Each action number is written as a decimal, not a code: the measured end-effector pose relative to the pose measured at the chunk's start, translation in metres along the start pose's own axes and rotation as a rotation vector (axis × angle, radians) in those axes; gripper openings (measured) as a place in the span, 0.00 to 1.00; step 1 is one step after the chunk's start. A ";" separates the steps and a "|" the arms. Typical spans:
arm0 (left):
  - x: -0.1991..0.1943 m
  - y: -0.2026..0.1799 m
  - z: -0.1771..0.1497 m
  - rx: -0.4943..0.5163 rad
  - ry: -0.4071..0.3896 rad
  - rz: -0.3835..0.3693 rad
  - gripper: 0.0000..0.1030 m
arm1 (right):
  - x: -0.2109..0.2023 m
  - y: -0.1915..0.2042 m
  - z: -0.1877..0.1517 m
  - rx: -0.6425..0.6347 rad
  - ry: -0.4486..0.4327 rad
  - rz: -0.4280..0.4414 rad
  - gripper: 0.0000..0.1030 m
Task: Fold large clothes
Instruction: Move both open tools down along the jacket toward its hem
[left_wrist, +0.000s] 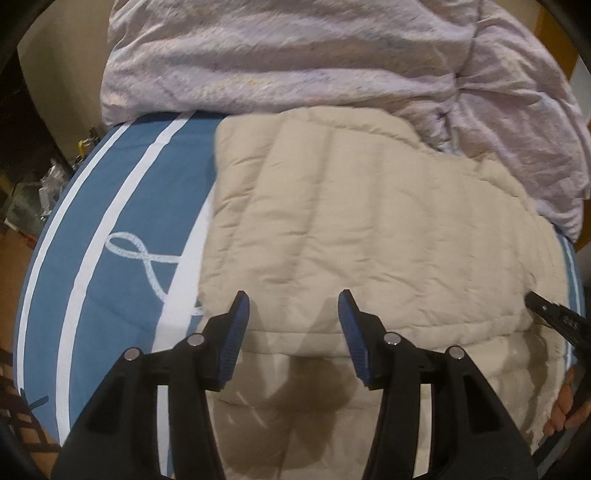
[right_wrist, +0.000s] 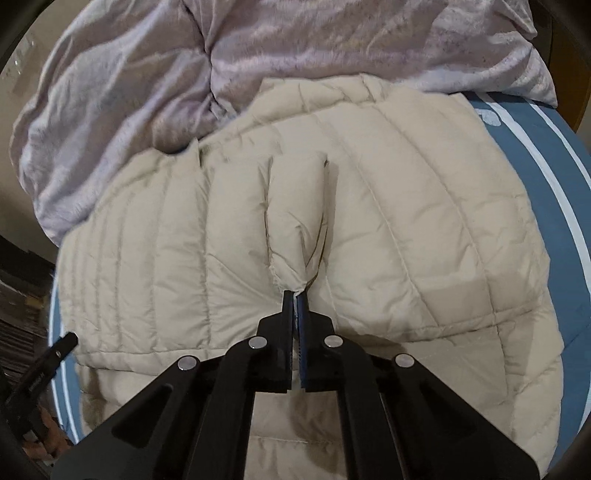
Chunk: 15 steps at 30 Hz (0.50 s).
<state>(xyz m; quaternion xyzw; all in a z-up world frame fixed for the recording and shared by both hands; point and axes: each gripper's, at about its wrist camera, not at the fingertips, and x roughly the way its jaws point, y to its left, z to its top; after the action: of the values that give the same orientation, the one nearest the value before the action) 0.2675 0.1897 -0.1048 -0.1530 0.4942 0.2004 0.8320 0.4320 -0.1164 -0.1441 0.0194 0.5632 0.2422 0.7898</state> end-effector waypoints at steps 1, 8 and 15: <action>0.004 0.002 0.000 -0.009 0.009 0.011 0.49 | 0.003 0.001 -0.001 -0.009 0.009 -0.014 0.02; 0.025 0.016 -0.005 -0.034 0.043 0.037 0.49 | 0.018 0.004 -0.001 -0.033 0.028 -0.038 0.02; 0.036 0.013 -0.005 -0.015 0.045 0.049 0.49 | 0.023 0.009 -0.001 -0.068 0.015 -0.048 0.03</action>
<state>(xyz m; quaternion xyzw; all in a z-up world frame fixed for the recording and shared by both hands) 0.2726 0.2053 -0.1400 -0.1513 0.5150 0.2210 0.8143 0.4336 -0.0993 -0.1623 -0.0228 0.5610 0.2423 0.7913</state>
